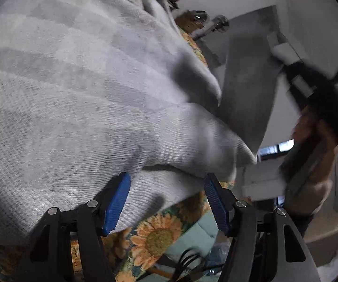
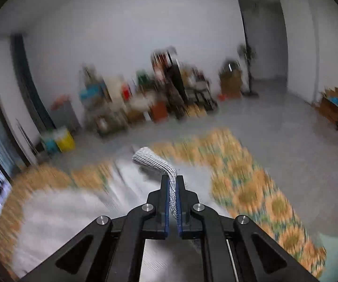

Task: Fold clothes
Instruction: 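Grasp the ribbed sleeve cuff with the right gripper and lift it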

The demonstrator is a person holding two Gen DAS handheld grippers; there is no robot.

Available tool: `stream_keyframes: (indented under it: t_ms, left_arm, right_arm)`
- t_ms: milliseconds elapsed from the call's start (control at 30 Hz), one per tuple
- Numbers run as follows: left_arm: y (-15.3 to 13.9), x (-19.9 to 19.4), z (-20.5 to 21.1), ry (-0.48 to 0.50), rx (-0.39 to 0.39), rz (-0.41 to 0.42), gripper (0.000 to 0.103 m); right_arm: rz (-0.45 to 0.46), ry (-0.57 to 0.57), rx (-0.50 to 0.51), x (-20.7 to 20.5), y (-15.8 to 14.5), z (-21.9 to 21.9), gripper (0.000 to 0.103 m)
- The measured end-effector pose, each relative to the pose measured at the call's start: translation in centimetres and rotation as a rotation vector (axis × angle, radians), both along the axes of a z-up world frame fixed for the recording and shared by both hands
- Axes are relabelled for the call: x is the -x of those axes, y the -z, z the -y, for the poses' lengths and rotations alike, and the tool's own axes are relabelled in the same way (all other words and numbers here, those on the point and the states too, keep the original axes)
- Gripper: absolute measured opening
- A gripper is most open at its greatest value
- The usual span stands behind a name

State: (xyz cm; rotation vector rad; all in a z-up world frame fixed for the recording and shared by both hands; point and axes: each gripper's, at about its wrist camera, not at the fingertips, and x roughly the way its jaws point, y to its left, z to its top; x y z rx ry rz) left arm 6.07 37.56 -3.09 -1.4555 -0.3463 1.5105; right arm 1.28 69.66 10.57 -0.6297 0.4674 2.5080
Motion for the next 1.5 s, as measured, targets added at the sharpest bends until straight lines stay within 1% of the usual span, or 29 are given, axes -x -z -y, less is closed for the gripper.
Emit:
stream_keyframes:
  t_ms: [33, 100, 200, 267, 367, 467, 533, 633, 767, 833, 867, 933, 1033, 1100, 1167, 1267, 1300, 1367, 1433, 1500]
  left_arm:
    - [-0.3, -0.2, 0.0, 0.011, -0.012, -0.011, 0.066]
    - [-0.9, -0.7, -0.6, 0.040, -0.026, -0.038, 0.066]
    - [-1.5, -1.9, -2.3, 0.104, -0.018, -0.067, 0.066]
    - [-1.3, -2.2, -3.3, 0.116, -0.017, -0.052, 0.066]
    - [-0.5, -2.3, -4.7, 0.131, -0.010, 0.003, 0.066]
    - [-0.4, -2.4, -5.8, 0.131, -0.019, 0.018, 0.066]
    - [-1.1, -2.4, -6.7, 0.117, -0.037, -0.004, 0.066]
    - [-2.4, -2.3, -7.9, 0.064, -0.060, -0.072, 0.066]
    - [-3.0, -0.8, -8.4, -0.073, -0.069, -0.131, 0.066]
    - [-2.3, 0.6, -8.7, -0.143, -0.029, -0.132, 0.066]
    - [-1.6, 1.2, -8.9, -0.170, -0.003, -0.119, 0.066]
    - [-0.3, 2.3, -9.2, -0.220, 0.046, -0.092, 0.066]
    - [1.1, 2.9, -9.6, -0.237, 0.083, -0.061, 0.066]
    - [1.0, 2.6, -9.3, -0.231, 0.056, -0.069, 0.066]
    - [1.1, 2.5, -8.6, -0.224, 0.014, -0.054, 0.066]
    - [0.9, 2.7, -5.9, -0.228, -0.072, 0.010, 0.066]
    - [0.8, 2.9, -4.8, -0.233, -0.099, 0.027, 0.066]
    - [0.2, 3.1, -3.4, -0.225, -0.129, 0.030, 0.066]
    - [-0.3, 2.6, -2.0, -0.216, -0.133, 0.012, 0.066]
    - [-0.5, 3.4, -0.9, -0.216, -0.137, 0.008, 0.066]
  right_arm:
    - [-0.063, -0.013, -0.012, -0.3, -2.2, 0.2, 0.005]
    - [-0.137, -0.025, -0.048, -0.6, -5.4, 0.7, 0.005]
    - [-0.223, -0.052, -0.096, -0.8, -9.2, 1.9, 0.005]
    - [-0.261, -0.074, -0.124, -1.1, -11.1, 2.9, 0.005]
    - [-0.314, -0.117, -0.140, -1.3, -12.6, 3.9, 0.005]
    - [-0.360, -0.162, -0.161, -1.0, -13.9, 4.9, 0.005]
    - [-0.379, -0.188, -0.175, -0.7, -14.6, 5.8, 0.005]
    - [-0.412, -0.236, -0.194, -0.4, -15.2, 7.4, 0.005]
    - [-0.436, -0.281, -0.215, -0.1, -15.3, 8.4, 0.005]
    - [-0.429, -0.296, -0.220, 0.0, -14.8, 8.6, 0.005]
    - [-0.421, -0.303, -0.223, 0.1, -14.4, 8.7, 0.005]
    - [-0.378, -0.315, -0.234, 1.0, -12.9, 8.9, 0.005]
    - [-0.306, -0.324, -0.219, 2.6, -10.4, 8.8, 0.005]
    - [-0.259, -0.331, -0.186, 3.5, -8.3, 8.2, 0.005]
    - [-0.211, -0.333, -0.144, 4.1, -5.8, 7.4, 0.005]
    - [-0.137, -0.325, -0.107, 3.5, -2.0, 6.3, 0.005]
    - [-0.123, -0.317, -0.094, 2.9, -1.0, 6.0, 0.005]
    - [-0.108, -0.288, -0.060, 1.3, 0.9, 5.0, 0.005]
    - [-0.101, -0.251, -0.017, -0.7, 2.4, 4.2, 0.005]
    - [-0.100, -0.228, -0.007, -2.2, 2.9, 4.1, 0.005]
